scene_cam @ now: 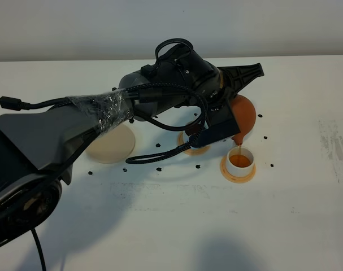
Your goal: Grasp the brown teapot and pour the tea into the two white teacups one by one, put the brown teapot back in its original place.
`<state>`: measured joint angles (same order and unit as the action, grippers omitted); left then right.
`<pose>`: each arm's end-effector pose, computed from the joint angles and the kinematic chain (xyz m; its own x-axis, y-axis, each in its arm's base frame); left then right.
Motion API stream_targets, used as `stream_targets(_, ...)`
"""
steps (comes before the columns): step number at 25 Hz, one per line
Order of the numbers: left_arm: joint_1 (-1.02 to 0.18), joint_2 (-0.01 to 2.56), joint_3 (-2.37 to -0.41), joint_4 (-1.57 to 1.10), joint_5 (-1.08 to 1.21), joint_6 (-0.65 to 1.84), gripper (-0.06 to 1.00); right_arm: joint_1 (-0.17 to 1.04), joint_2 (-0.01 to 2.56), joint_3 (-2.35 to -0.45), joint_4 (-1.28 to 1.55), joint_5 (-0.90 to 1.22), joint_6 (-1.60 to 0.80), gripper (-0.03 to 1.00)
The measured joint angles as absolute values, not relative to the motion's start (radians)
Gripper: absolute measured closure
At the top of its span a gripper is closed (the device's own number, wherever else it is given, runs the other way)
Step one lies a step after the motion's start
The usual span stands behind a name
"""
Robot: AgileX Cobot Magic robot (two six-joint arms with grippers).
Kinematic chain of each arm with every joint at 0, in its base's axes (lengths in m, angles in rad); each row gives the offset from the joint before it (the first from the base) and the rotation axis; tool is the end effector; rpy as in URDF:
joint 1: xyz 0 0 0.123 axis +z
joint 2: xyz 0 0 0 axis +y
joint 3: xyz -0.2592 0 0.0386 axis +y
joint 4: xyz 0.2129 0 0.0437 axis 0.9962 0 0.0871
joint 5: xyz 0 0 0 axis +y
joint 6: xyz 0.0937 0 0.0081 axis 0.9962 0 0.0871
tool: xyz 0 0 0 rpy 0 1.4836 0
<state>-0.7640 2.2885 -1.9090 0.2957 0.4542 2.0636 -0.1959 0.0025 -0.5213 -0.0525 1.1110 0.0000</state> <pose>0.3571 -0.3254 0.1924 0.7789 0.2493 0.5755 -0.0765 -0.8729 0.4818 -0.0143 -0.0017 0.2603 -0.4794 0.0714 -0.8747 0.2237 0.9737 -0.0431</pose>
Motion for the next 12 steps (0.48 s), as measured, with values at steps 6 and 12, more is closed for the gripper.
stream_targets(6,-0.770,2.289,-1.909,0.310,0.452,2.064,0.86,-0.196,0.002,-0.521,-0.052,1.111,0.006,0.57)
stream_targets(12,-0.779,2.289,-1.909,0.320,0.451,2.064,0.86,-0.196,0.002,-0.521,-0.052,1.111,0.006,0.57)
